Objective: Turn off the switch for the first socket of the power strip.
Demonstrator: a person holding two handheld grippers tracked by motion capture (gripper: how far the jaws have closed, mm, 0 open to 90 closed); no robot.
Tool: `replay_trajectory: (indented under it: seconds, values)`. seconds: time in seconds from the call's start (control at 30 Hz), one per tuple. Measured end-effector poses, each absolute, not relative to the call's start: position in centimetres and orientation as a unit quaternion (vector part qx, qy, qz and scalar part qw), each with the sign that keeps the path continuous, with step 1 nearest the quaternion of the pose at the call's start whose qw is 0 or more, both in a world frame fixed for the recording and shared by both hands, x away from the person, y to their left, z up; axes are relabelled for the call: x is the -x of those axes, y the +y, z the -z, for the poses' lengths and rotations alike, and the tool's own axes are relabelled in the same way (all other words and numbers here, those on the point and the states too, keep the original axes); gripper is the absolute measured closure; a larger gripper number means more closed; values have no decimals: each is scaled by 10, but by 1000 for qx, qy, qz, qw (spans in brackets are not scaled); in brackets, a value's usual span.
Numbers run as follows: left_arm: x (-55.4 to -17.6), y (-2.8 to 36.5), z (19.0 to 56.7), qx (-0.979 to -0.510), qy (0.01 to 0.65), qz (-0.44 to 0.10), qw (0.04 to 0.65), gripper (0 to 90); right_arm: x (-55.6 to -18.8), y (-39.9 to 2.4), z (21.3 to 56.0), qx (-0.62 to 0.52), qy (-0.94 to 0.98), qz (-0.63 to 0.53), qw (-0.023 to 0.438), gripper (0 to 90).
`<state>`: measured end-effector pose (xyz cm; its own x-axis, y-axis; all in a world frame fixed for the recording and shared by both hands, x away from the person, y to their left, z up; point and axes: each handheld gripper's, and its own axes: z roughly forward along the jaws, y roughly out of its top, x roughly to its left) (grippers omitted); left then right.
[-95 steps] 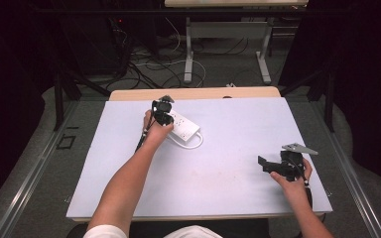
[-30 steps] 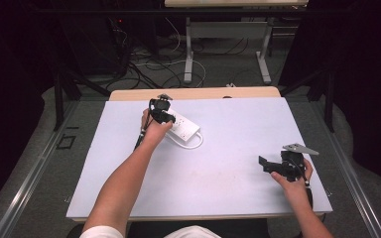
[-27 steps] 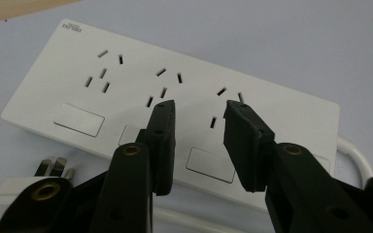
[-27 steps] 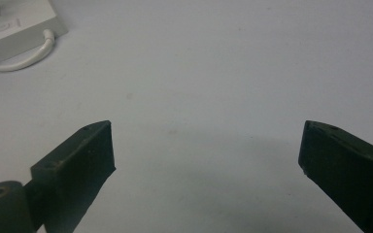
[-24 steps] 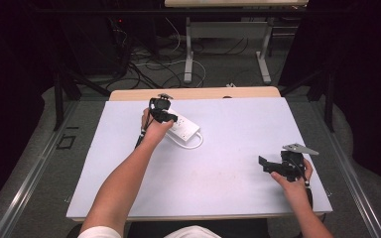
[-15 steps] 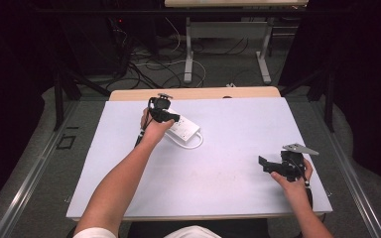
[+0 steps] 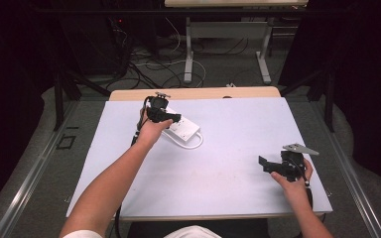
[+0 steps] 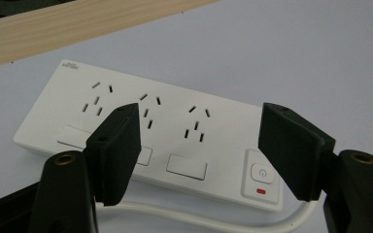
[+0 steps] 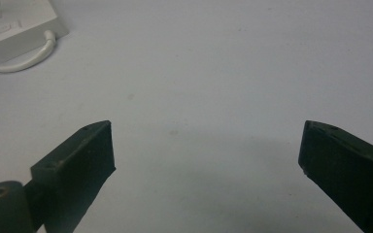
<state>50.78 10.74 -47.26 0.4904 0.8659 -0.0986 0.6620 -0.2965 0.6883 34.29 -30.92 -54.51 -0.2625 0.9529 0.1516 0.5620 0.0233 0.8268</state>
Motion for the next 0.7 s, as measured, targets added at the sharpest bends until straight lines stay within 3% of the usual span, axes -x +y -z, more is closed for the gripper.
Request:
replay_trajectory:
  seconds: [0.6, 0.7]
  values:
    - [-474, 118, 451, -796, 462, -128, 369, 148, -342, -309, 544, -559, 675, -417, 238, 53]
    - [-468, 120, 450, -795, 463, -121, 372, 54, -342, -309, 544, -559, 676, -418, 235, 53]
